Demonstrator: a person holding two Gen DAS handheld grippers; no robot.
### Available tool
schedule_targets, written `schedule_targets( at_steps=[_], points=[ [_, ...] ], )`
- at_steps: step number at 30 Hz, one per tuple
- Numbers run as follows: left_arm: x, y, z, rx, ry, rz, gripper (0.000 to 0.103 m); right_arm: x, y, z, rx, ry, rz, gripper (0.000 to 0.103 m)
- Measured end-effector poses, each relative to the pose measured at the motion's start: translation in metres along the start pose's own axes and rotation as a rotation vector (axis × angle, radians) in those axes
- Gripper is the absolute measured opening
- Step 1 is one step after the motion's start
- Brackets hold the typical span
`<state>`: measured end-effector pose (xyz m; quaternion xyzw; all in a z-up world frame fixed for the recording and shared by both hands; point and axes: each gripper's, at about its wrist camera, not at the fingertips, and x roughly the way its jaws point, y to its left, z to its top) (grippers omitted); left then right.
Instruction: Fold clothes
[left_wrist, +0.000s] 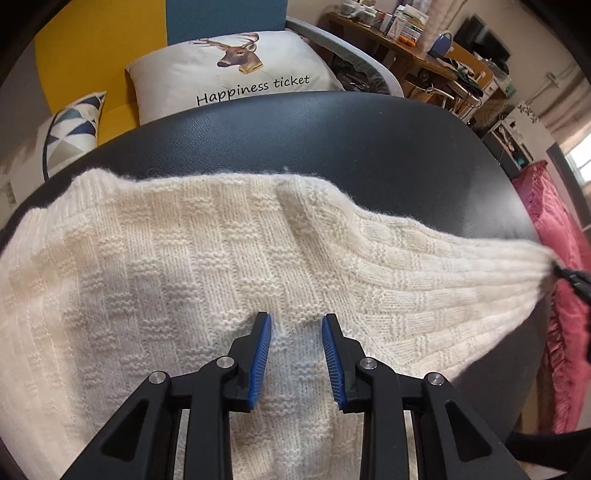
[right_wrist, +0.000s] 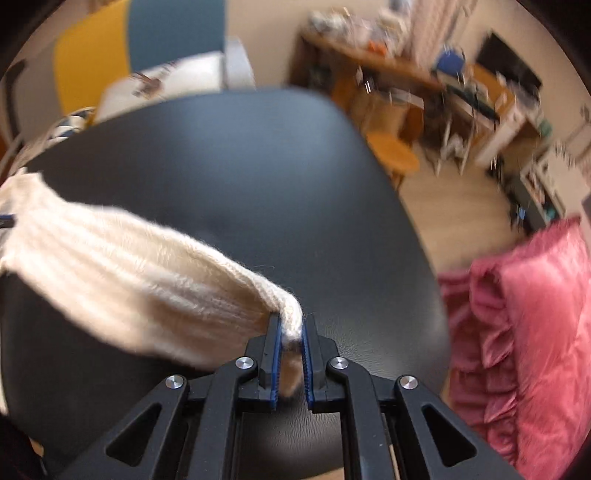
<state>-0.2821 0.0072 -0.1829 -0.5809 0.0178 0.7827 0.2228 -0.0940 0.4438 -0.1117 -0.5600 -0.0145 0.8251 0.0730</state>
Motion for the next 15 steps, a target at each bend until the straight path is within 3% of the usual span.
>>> schedule_targets(
  at_steps=[2,3,4,8,11,15],
  points=[
    [-0.008,-0.004,0.003,-0.006,-0.003,-0.029,0.029,0.014,-0.005,-0.005,0.051,0.005,0.028,0.012],
    [-0.016,-0.007,0.005,-0.004,-0.008,-0.041,0.029,0.013,-0.008,-0.004,0.084,-0.022,0.034,0.013],
    [-0.016,-0.007,0.006,-0.007,-0.009,-0.042,0.029,0.007,-0.012,-0.004,0.11,-0.065,0.028,0.02],
    [-0.022,0.007,0.01,-0.039,-0.026,-0.082,0.029,-0.029,-0.017,-0.003,0.124,-0.217,-0.041,0.021],
    [-0.038,0.014,0.009,-0.052,-0.075,-0.123,0.029,-0.042,0.005,-0.003,0.024,-0.231,0.046,0.021],
    [-0.055,0.026,0.017,-0.076,-0.109,-0.115,0.029,-0.024,0.059,0.0,-0.087,-0.173,0.13,0.021]
  ],
)
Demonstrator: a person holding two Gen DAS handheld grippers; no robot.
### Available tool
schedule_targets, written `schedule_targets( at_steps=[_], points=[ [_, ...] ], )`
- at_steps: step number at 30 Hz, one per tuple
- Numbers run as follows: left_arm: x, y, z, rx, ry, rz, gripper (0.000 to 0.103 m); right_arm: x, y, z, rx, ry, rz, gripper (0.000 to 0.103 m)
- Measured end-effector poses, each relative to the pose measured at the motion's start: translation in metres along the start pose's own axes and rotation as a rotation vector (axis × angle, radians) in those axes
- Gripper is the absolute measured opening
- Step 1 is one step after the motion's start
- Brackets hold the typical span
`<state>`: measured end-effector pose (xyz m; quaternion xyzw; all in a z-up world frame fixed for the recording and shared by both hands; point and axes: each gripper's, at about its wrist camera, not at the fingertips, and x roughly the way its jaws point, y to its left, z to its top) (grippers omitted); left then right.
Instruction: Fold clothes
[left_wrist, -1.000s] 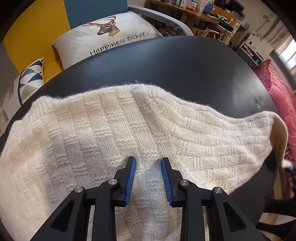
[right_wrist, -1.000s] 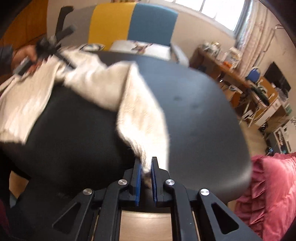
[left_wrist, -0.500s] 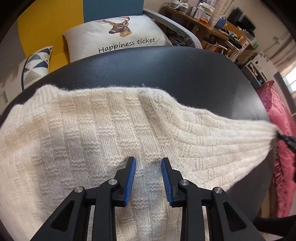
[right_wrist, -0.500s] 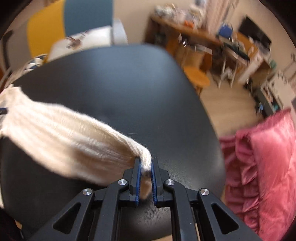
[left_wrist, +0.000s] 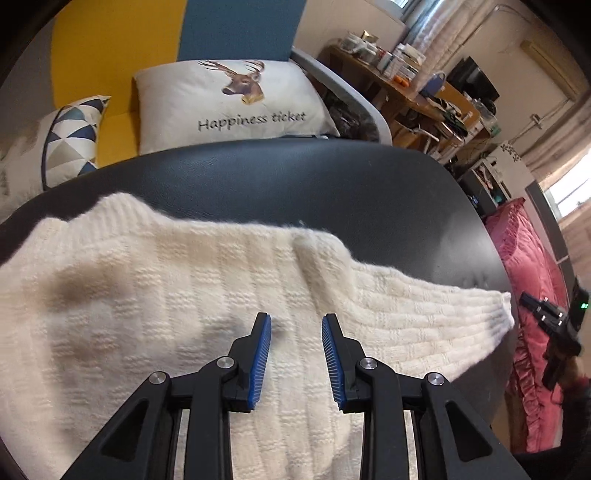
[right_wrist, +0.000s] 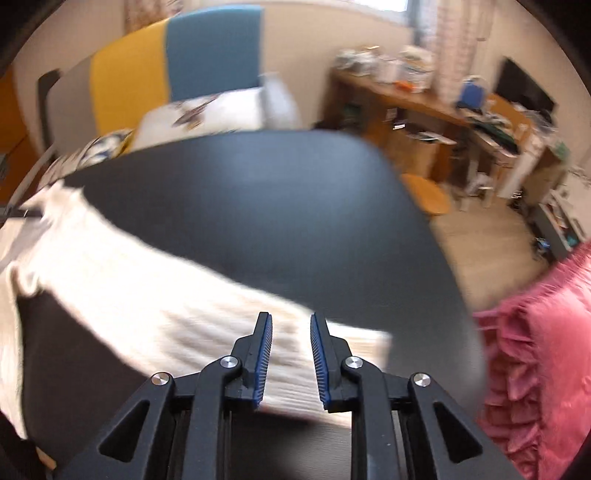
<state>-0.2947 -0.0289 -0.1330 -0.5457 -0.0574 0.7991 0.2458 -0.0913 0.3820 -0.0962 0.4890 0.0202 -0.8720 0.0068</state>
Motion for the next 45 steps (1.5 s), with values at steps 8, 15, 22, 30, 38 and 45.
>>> schedule_targets(
  at_steps=[8,15,22,30,38,45],
  points=[
    [0.031,0.023,0.006,0.04,0.058,0.146,0.029,0.052,0.026,0.009,-0.011,0.096,-0.04,0.021],
    [0.016,0.025,0.027,-0.029,-0.001,0.111,0.029,0.03,0.046,0.016,-0.008,0.028,0.027,0.022],
    [-0.098,0.032,-0.027,-0.045,-0.123,-0.036,0.03,-0.049,0.191,-0.043,-0.324,-0.015,0.548,0.022],
    [-0.171,0.07,-0.17,-0.168,-0.129,0.026,0.031,-0.04,0.314,-0.094,-0.598,0.074,0.606,0.017],
    [-0.213,0.086,-0.3,-0.243,-0.107,0.039,0.032,-0.029,0.345,-0.118,-0.837,0.123,0.369,0.014],
    [-0.19,0.109,-0.346,-0.29,-0.054,0.15,0.028,-0.036,0.336,-0.137,-0.856,0.148,0.255,0.003]
  ],
)
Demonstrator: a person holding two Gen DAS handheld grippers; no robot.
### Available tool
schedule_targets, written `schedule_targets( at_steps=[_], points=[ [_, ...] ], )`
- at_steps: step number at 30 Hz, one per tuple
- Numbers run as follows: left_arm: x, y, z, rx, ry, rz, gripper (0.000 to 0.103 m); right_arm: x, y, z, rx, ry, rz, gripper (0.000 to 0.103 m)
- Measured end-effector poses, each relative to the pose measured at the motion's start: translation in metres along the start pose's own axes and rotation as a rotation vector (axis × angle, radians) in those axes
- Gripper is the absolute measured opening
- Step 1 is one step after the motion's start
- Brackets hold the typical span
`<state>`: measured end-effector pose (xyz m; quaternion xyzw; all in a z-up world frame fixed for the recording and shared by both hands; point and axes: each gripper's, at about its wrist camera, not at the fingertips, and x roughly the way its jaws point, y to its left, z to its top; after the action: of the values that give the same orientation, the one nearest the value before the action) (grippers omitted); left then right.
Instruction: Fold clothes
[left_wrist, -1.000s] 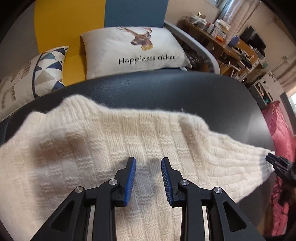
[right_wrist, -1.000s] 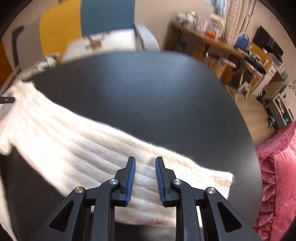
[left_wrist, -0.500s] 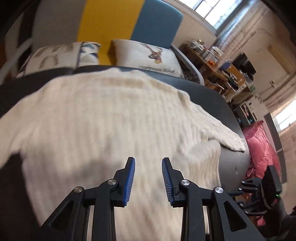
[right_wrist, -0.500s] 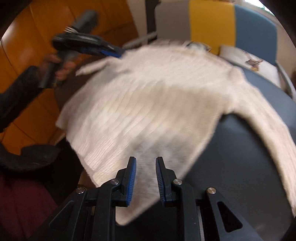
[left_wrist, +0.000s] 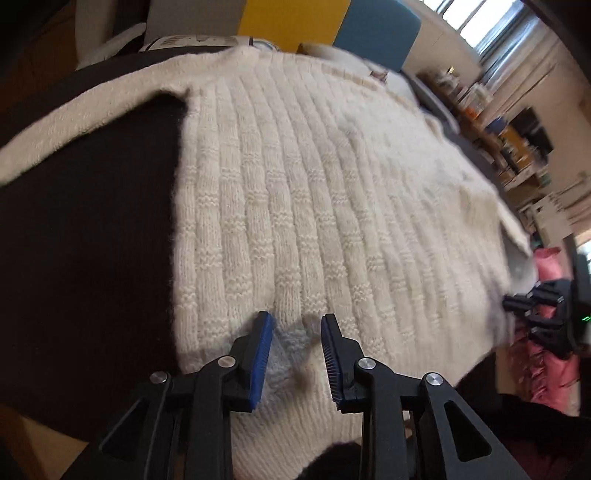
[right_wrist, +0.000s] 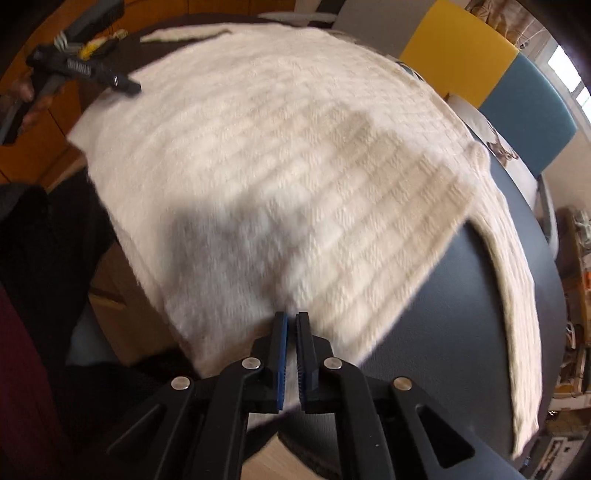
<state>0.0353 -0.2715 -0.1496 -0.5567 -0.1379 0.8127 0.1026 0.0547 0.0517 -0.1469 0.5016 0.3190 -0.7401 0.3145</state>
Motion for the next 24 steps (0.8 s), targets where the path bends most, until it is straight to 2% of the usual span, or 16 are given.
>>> schedule_targets(
  at_steps=[3,5,6,7,9,12,15,17,19,20,22,24],
  points=[
    [-0.011,0.001,-0.001,-0.033,-0.029,-0.048,0.028,-0.007,-0.007,-0.011,0.067,-0.006,0.021,0.003],
    [-0.019,-0.009,0.001,-0.004,-0.058,-0.121,0.029,-0.021,-0.024,-0.008,0.189,-0.094,0.078,0.005],
    [-0.023,-0.014,0.003,0.011,-0.072,-0.158,0.03,-0.028,-0.036,-0.005,0.254,-0.144,0.087,0.011],
    [-0.023,-0.021,0.004,0.036,-0.079,-0.167,0.03,-0.032,-0.045,-0.001,0.287,-0.193,0.088,0.026],
    [-0.018,-0.034,0.008,0.082,-0.083,-0.168,0.032,-0.032,-0.058,0.011,0.316,-0.252,0.075,0.027],
    [0.002,-0.036,0.014,0.082,-0.031,-0.17,0.032,0.001,-0.063,0.039,0.281,-0.166,0.062,0.024],
    [0.015,-0.032,0.003,0.101,0.038,-0.098,0.032,0.025,-0.055,0.039,0.244,-0.067,0.05,0.023],
    [0.021,-0.02,-0.004,0.077,0.074,-0.094,0.031,0.02,-0.054,0.026,0.263,-0.069,0.066,0.023],
    [0.02,-0.011,-0.005,0.032,0.093,-0.14,0.031,0.018,-0.053,0.018,0.271,-0.071,0.077,0.023],
    [0.019,-0.012,-0.005,0.045,0.104,-0.133,0.031,0.018,-0.057,0.017,0.28,-0.08,0.094,0.023],
    [0.018,-0.017,-0.001,0.048,0.105,-0.121,0.03,0.013,-0.07,0.017,0.326,-0.109,0.15,0.023],
    [0.013,-0.026,0.014,0.04,0.08,-0.163,0.03,-0.002,-0.088,0.026,0.364,-0.171,0.189,0.023]
  ],
)
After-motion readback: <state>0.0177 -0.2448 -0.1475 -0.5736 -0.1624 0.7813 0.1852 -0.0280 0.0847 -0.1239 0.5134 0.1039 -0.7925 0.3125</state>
